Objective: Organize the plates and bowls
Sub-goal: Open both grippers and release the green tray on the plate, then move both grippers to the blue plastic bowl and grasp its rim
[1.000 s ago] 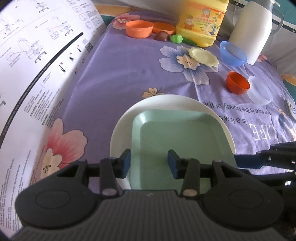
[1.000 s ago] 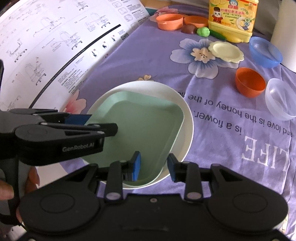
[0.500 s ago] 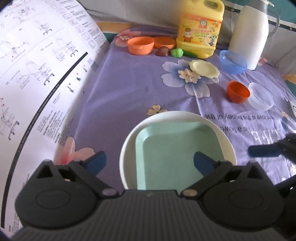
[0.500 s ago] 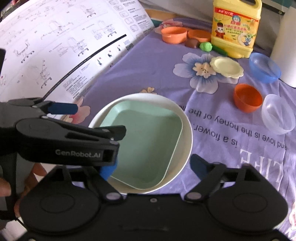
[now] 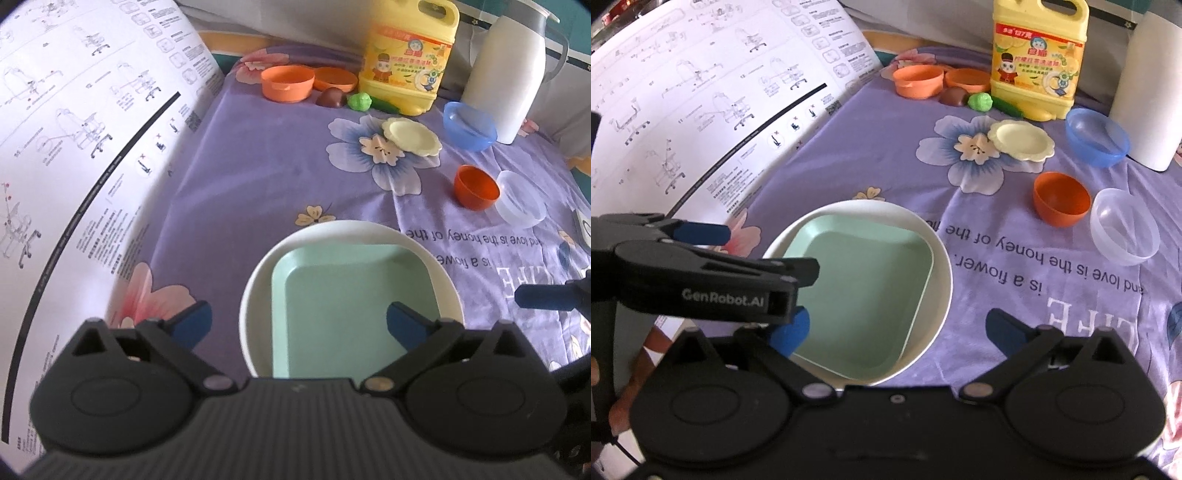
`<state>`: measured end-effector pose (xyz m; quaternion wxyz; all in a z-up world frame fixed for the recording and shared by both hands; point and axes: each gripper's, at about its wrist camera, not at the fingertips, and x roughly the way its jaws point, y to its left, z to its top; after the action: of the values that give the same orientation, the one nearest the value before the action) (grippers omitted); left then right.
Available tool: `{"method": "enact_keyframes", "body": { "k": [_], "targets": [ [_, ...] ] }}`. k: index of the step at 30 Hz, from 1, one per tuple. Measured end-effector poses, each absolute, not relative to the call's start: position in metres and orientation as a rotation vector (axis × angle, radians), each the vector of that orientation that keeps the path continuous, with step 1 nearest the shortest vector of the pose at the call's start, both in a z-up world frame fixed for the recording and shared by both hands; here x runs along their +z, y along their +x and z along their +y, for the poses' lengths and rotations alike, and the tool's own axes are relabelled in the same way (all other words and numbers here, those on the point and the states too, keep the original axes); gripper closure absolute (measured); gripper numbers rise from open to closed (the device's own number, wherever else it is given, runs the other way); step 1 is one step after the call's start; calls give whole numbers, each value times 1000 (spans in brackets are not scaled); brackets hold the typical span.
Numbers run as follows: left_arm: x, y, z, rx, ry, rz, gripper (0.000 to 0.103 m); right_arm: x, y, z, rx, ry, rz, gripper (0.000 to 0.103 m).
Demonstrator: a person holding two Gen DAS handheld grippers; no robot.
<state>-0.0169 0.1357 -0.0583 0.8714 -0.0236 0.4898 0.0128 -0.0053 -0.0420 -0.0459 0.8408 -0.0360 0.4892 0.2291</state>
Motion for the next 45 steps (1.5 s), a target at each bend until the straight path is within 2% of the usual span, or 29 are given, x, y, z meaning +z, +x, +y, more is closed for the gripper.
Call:
{"method": "enact_keyframes", "body": {
  "k": [20, 32, 45],
  "targets": [
    [-40, 47, 107, -20, -61, 1015, 0, -29, 26, -102, 364, 37, 1007, 0],
    [-29, 119, 62, -95, -41, 946, 0, -19, 96, -179, 196, 135, 937, 0],
    [-49, 213, -1, -135, -14, 938, 0, -46, 194, -257, 66, 284, 963, 0]
  ]
}}
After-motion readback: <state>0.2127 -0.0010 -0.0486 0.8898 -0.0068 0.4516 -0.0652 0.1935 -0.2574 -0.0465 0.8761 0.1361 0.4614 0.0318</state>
